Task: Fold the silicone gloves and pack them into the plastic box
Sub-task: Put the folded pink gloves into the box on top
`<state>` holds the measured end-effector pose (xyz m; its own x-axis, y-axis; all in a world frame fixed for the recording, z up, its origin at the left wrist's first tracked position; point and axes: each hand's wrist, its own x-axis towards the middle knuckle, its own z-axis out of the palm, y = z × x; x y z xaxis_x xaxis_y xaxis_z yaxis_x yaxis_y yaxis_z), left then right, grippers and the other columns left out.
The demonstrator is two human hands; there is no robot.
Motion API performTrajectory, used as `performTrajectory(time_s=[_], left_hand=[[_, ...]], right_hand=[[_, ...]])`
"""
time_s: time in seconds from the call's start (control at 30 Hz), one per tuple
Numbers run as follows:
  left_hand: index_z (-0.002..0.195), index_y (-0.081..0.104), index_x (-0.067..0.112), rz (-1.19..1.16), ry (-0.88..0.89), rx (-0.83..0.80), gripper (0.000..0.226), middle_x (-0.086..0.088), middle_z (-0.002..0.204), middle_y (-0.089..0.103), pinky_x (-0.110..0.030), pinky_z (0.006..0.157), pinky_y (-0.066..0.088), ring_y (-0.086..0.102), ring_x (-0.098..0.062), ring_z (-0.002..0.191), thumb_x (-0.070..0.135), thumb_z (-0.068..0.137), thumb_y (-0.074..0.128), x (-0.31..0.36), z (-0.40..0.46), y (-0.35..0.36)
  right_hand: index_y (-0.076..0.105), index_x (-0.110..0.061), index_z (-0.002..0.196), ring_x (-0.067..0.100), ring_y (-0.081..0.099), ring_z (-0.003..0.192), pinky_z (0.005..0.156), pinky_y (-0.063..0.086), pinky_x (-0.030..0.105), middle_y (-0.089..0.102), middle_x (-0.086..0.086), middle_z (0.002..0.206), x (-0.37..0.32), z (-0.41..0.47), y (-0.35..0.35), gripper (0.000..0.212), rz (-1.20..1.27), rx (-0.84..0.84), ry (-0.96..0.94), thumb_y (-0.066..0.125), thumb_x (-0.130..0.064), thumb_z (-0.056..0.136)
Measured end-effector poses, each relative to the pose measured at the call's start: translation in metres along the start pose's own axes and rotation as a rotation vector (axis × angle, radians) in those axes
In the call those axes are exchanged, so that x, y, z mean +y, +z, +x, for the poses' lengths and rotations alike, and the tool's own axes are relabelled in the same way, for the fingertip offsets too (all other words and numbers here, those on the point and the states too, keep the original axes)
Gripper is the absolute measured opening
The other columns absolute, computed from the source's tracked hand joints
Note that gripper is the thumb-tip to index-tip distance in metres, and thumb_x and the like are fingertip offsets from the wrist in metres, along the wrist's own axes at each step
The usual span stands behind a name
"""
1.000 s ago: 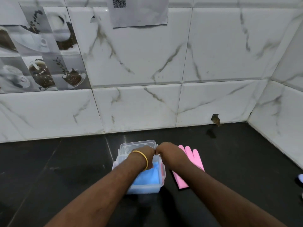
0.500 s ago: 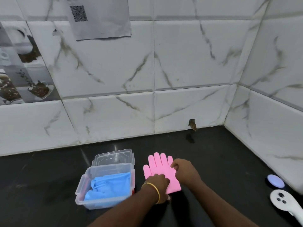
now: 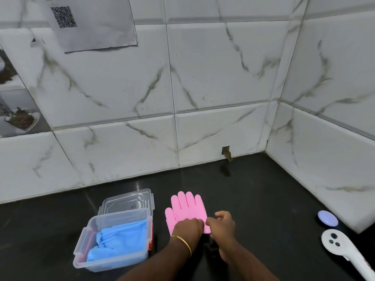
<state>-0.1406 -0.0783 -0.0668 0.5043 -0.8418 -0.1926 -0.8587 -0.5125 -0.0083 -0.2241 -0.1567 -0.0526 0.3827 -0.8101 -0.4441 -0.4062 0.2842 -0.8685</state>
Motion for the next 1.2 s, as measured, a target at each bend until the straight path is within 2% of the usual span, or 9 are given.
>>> performTrajectory(time_s=[0.13, 0.23, 0.3, 0.53, 0.67, 0.8, 0.97, 1.1, 1.2], left_hand=[[0.120, 0.057, 0.010, 0.042, -0.065, 0.022, 0.030, -0.018, 0.121, 0.061, -0.046, 0.093, 0.048, 0.059, -0.039, 0.110, 0.019, 0.095, 0.043, -0.009, 0.012, -0.034], [0.113, 0.058, 0.012, 0.022, -0.068, 0.033, 0.023, -0.014, 0.115, 0.063, -0.041, 0.085, 0.051, 0.061, -0.035, 0.104, 0.015, 0.093, 0.047, -0.019, 0.018, -0.068], [0.111, 0.061, 0.013, -0.012, -0.057, 0.050, 0.025, -0.015, 0.113, 0.065, -0.047, 0.086, 0.053, 0.062, -0.038, 0.103, 0.019, 0.089, 0.049, -0.025, 0.019, -0.093], [0.094, 0.069, 0.018, 0.004, -0.006, 0.166, 0.014, -0.006, 0.096, 0.072, -0.033, 0.072, 0.050, 0.069, -0.029, 0.092, 0.024, 0.087, 0.059, -0.034, 0.005, -0.145], [0.127, 0.056, 0.032, -0.038, -0.025, 0.199, 0.040, -0.002, 0.110, 0.066, -0.044, 0.088, 0.051, 0.064, -0.027, 0.102, 0.035, 0.089, 0.043, -0.041, -0.013, -0.145], [0.120, 0.059, 0.029, -0.033, -0.012, 0.373, 0.039, -0.012, 0.100, 0.064, -0.042, 0.078, 0.045, 0.059, -0.036, 0.093, 0.029, 0.083, 0.048, -0.059, -0.047, -0.144], [0.090, 0.068, 0.016, -0.581, 0.153, 0.409, 0.019, -0.003, 0.082, 0.071, -0.034, 0.069, 0.050, 0.063, -0.019, 0.075, 0.033, 0.085, 0.059, -0.101, -0.104, -0.125], [0.081, 0.068, 0.014, -1.185, 0.035, 0.146, 0.020, 0.004, 0.067, 0.069, -0.024, 0.054, 0.047, 0.058, -0.009, 0.055, 0.034, 0.081, 0.067, -0.128, -0.154, -0.082], [0.094, 0.067, 0.008, -1.547, -0.130, -0.101, 0.019, -0.004, 0.079, 0.074, -0.028, 0.056, 0.051, 0.065, -0.018, 0.058, 0.021, 0.093, 0.055, -0.140, -0.161, -0.061]], right_hand=[[0.057, -0.011, 0.107, 0.023, 0.059, 0.082, 0.060, 0.052, 0.033, 0.062, 0.012, 0.102, -0.002, -0.025, 0.010, 0.031, 0.449, -0.055, 0.320, 0.069, -0.025, 0.083], [0.048, -0.015, 0.130, 0.031, 0.059, 0.104, 0.074, 0.055, 0.041, 0.054, 0.010, 0.123, -0.009, -0.032, 0.020, 0.049, 0.651, -0.237, 0.449, 0.062, -0.040, 0.090], [0.042, -0.015, 0.143, 0.036, 0.054, 0.120, 0.089, 0.051, 0.048, 0.049, 0.012, 0.139, -0.019, -0.032, 0.028, 0.060, 0.697, -0.373, 0.436, 0.054, -0.048, 0.093], [0.064, -0.014, 0.128, 0.036, 0.062, 0.117, 0.104, 0.041, 0.058, 0.066, 0.015, 0.128, -0.078, -0.036, 0.052, 0.076, 0.843, -0.562, 0.206, 0.058, -0.072, 0.079], [0.059, -0.015, 0.125, 0.036, 0.057, 0.127, 0.105, 0.044, 0.056, 0.061, 0.013, 0.133, -0.097, -0.050, 0.063, 0.061, 1.015, -0.748, 0.145, 0.065, -0.054, 0.079], [0.055, -0.016, 0.136, 0.038, 0.059, 0.124, 0.109, 0.039, 0.057, 0.060, 0.014, 0.137, -0.108, -0.058, 0.076, 0.037, 0.977, -0.761, 0.039, 0.046, -0.021, 0.100], [0.058, -0.001, 0.130, 0.034, 0.074, 0.083, 0.067, 0.060, 0.040, 0.074, 0.022, 0.105, -0.113, -0.070, 0.096, 0.038, 0.683, -0.647, 0.147, 0.058, -0.016, 0.095], [0.056, -0.013, 0.135, 0.041, 0.063, 0.115, 0.097, 0.047, 0.064, 0.067, 0.021, 0.124, -0.116, -0.085, 0.119, 0.042, 0.768, -0.716, 0.083, 0.057, -0.007, 0.093], [0.057, -0.015, 0.136, 0.040, 0.062, 0.118, 0.097, 0.049, 0.061, 0.065, 0.021, 0.129, -0.127, -0.111, 0.142, 0.044, 0.797, -0.849, 0.027, 0.054, -0.004, 0.093]])
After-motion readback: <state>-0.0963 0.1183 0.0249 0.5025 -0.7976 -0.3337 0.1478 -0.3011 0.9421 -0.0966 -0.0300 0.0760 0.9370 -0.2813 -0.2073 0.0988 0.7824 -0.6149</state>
